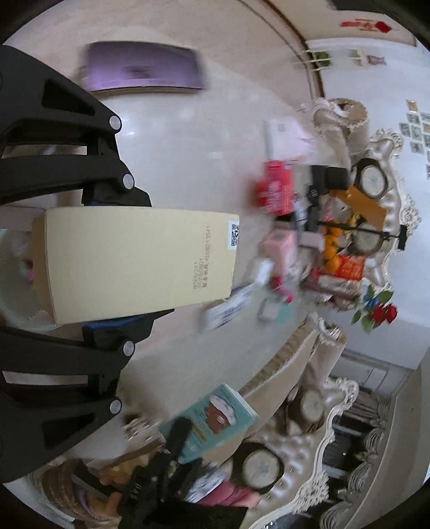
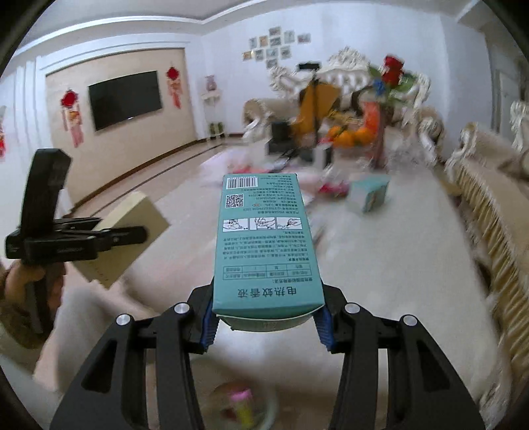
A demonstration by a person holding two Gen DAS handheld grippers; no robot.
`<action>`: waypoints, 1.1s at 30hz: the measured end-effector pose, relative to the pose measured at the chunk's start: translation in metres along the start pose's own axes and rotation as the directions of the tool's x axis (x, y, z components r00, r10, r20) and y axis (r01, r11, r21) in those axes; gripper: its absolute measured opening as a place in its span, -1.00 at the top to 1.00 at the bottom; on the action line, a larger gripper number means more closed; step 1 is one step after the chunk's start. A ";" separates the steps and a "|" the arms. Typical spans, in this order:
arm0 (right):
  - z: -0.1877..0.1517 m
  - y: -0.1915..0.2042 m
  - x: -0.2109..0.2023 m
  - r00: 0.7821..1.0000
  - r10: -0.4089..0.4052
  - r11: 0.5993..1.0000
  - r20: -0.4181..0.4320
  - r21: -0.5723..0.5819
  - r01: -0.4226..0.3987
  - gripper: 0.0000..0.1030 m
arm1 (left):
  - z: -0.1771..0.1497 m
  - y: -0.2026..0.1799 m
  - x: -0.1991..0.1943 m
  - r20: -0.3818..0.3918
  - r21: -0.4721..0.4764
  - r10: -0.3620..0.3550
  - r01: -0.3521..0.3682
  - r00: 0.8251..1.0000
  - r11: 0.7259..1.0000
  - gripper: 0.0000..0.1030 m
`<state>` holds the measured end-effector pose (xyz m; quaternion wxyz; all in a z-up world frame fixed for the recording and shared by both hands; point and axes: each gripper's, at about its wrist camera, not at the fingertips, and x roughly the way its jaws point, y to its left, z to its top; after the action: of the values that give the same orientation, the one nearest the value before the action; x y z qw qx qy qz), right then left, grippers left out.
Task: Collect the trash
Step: 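Carry both boxes over the wastebasket and open both tools to drop them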
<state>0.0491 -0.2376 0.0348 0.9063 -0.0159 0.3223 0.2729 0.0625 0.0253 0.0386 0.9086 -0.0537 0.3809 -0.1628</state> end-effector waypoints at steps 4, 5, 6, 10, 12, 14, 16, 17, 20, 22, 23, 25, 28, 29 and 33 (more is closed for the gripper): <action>-0.052 0.030 0.005 0.986 0.072 0.997 -0.153 0.022 -0.069 0.11 | -0.067 -0.010 -0.003 -0.122 -0.022 -0.047 0.044 0.991 0.999 0.12; -0.061 0.033 0.010 0.979 0.082 0.997 -0.189 0.031 -0.077 0.11 | -0.086 -0.009 0.007 -0.178 -0.048 -0.058 0.050 0.982 0.998 0.12; -0.071 0.035 0.020 0.966 0.105 0.994 -0.236 0.056 -0.094 0.11 | -0.103 -0.007 0.020 -0.233 -0.073 -0.073 0.057 0.970 0.996 0.12; -0.109 0.036 0.080 0.882 0.108 0.994 -0.458 0.067 -0.088 0.11 | -0.146 0.002 0.083 -0.417 -0.169 -0.153 0.089 0.896 0.982 0.12; -0.123 0.032 0.114 0.835 0.077 0.997 -0.545 0.064 -0.050 0.11 | -0.160 0.002 0.108 -0.485 -0.161 -0.154 0.085 0.861 0.983 0.12; -0.133 0.029 0.142 0.797 0.059 0.998 -0.602 0.056 -0.031 0.11 | -0.172 0.005 0.136 -0.551 -0.139 -0.120 0.052 0.826 0.989 0.12; -0.142 0.024 0.166 0.760 0.023 0.999 -0.649 0.034 -0.001 0.11 | -0.180 0.011 0.157 -0.590 -0.179 -0.143 0.043 0.795 0.983 0.11; -0.147 0.024 0.172 0.750 0.006 1.000 -0.661 0.022 0.012 0.11 | -0.183 0.016 0.165 -0.604 -0.198 -0.146 0.031 0.783 0.980 0.09; -0.157 0.022 0.187 0.728 0.014 0.999 -0.685 0.041 0.020 0.10 | -0.191 0.022 0.173 -0.619 -0.191 -0.113 -0.010 0.777 0.982 0.08; -0.159 0.022 0.192 0.724 0.015 0.999 -0.689 0.041 0.019 0.07 | -0.194 0.024 0.173 -0.624 -0.185 -0.101 -0.021 0.775 0.983 -0.05; -0.165 0.024 0.185 0.726 0.008 0.999 -0.688 0.038 0.024 -0.08 | -0.195 0.022 0.173 -0.629 -0.184 -0.096 -0.028 0.771 0.983 -0.21; -0.171 0.024 0.182 0.730 -0.021 0.999 -0.683 0.016 0.044 -0.86 | -0.198 0.022 0.175 -0.642 -0.160 -0.057 -0.060 0.765 0.985 -0.62; -0.172 0.022 0.175 0.738 -0.026 0.998 -0.674 0.019 0.052 -0.86 | -0.202 0.022 0.175 -0.639 -0.141 -0.031 -0.077 0.768 0.987 -0.71; -0.172 0.020 0.174 0.742 -0.029 0.998 -0.670 0.019 0.057 -0.86 | -0.202 0.023 0.173 -0.630 -0.136 -0.021 -0.084 0.776 0.987 -0.74; -0.163 0.021 0.151 0.771 -0.033 0.998 -0.636 0.019 0.058 -0.86 | -0.192 0.026 0.150 -0.518 -0.123 0.010 -0.086 0.855 0.989 -0.84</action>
<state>0.0415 -0.1806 -0.1808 0.7506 -0.0980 0.6140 0.2235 0.0312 0.0040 -0.2041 0.7710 -0.0628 0.6220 -0.1213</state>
